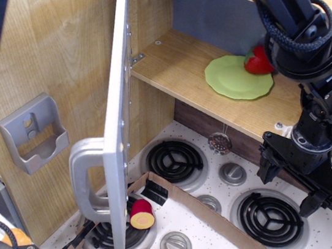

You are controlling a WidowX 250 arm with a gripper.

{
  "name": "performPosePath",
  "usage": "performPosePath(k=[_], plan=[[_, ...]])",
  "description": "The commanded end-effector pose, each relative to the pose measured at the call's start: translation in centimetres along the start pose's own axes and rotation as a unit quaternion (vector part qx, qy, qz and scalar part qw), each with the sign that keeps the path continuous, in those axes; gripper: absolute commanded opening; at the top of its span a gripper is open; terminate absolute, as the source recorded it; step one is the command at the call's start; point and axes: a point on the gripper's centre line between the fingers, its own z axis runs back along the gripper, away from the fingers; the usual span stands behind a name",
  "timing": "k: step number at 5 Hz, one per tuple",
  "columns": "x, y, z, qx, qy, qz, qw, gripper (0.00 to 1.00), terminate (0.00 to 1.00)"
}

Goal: Close microwave

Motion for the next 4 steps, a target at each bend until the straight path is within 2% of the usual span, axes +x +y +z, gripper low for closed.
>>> performPosePath(k=[1,2,3,4], plan=[[0.0,0.0,0.0,0.0,0.0,0.0,1.0,1.0,0.0],[-0.6,-0.1,2.7,0.032,-0.002,0.005,0.9995,1.0,0.0],[-2.0,0.2,5.3,0.039,0.002,0.008,0.9992,1.0,0.0],[-4.9,0.6,7.8,0.041,-0.014,0.013,0.999,1.0,0.0]])
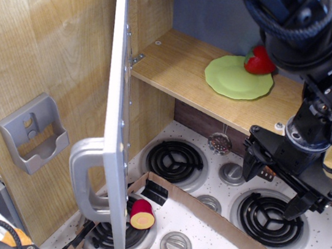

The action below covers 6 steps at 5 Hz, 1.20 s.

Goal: Close microwave

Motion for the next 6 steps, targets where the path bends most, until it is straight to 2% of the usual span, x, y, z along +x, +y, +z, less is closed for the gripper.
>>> performPosePath(k=[1,2,3,5,6], plan=[[-3.0,1.6,6.4,0.006,-0.03,0.004,0.9995,1.0,0.0],[-4.7,3.2,9.9,0.019,-0.002,0.006,0.9998,1.0,0.0],[-5.3,4.4,12.3,0.028,0.014,-0.001,0.9995,1.0,0.0],[-6.9,7.0,16.7,0.056,0.013,-0.001,0.9983,1.0,0.0],[-8.2,8.2,17.8,0.066,-0.001,-0.001,0.9978,1.0,0.0]])
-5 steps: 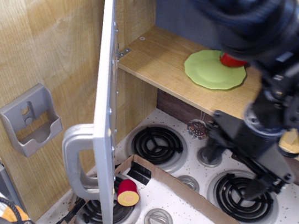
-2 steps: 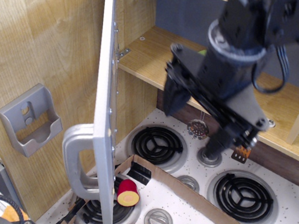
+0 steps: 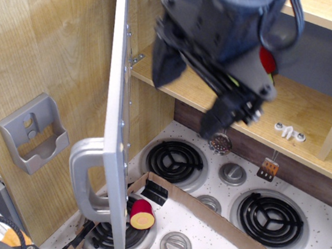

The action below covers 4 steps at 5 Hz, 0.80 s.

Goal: Close microwave

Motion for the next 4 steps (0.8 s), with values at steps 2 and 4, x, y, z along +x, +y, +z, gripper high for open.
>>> performPosePath(k=[2,4], plan=[[-3.6,3.9,2.2,0.022,-0.03,0.012,0.9992,1.0,0.0],[-6.1,5.6,0.2,0.028,0.012,0.019,0.9994,1.0,0.0]])
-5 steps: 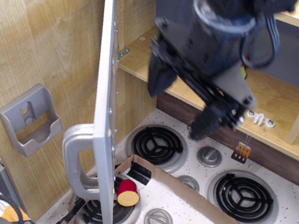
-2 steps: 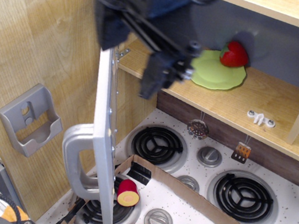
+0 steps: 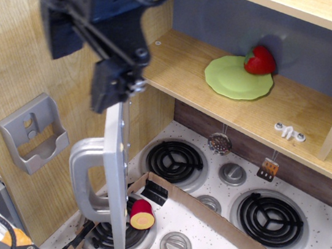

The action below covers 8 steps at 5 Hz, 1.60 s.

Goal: Close microwave

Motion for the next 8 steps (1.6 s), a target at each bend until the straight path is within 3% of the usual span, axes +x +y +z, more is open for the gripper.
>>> performPosePath(k=[1,2,4,6,8], plan=[[-1.3,1.4,-1.4,0.018,0.001,0.011,0.9998,1.0,0.0],[-1.5,1.8,-2.5,0.019,-0.001,0.013,0.9997,1.0,0.0],[0.5,1.6,-4.6,-0.008,-0.051,0.006,0.9987,1.0,0.0],[4.5,0.0,-5.5,-0.03,-0.11,-0.008,0.9934,1.0,0.0],[9.4,-3.0,-5.5,-0.053,-0.13,-0.013,0.9899,1.0,0.0]])
